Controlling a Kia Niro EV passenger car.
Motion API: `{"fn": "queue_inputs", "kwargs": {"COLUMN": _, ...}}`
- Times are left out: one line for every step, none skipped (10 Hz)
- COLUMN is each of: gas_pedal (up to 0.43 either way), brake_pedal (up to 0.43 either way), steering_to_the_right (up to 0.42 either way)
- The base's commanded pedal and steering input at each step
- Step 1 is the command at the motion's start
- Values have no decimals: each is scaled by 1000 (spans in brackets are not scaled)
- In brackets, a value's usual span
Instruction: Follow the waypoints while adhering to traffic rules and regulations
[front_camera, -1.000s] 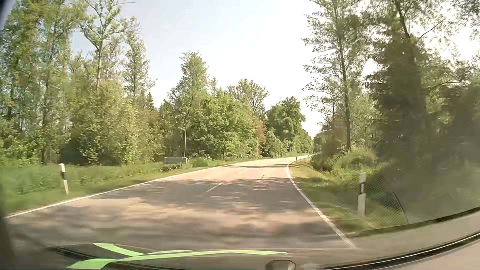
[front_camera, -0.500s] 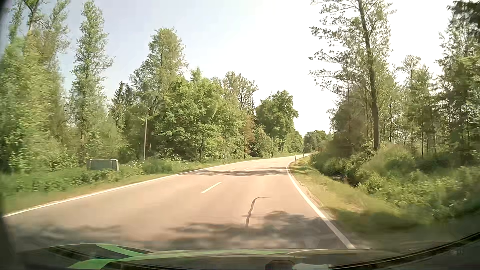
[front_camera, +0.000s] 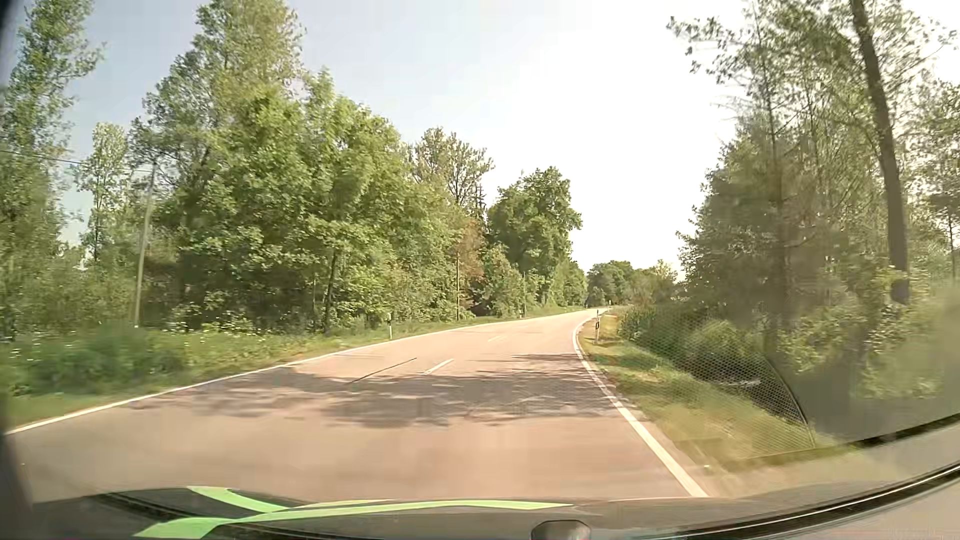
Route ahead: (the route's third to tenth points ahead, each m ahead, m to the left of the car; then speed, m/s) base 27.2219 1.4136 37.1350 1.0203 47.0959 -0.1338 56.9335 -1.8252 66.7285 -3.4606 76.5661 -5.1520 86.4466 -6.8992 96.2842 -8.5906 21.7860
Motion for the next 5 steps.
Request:
{"fn": "queue_inputs", "kwargs": {"gas_pedal": 209, "brake_pedal": 0, "steering_to_the_right": 21}}
{"fn": "queue_inputs", "kwargs": {"gas_pedal": 177, "brake_pedal": 0, "steering_to_the_right": 21}}
{"fn": "queue_inputs", "kwargs": {"gas_pedal": 177, "brake_pedal": 0, "steering_to_the_right": 21}}
{"fn": "queue_inputs", "kwargs": {"gas_pedal": 177, "brake_pedal": 0, "steering_to_the_right": 21}}
{"fn": "queue_inputs", "kwargs": {"gas_pedal": 189, "brake_pedal": 0, "steering_to_the_right": 20}}
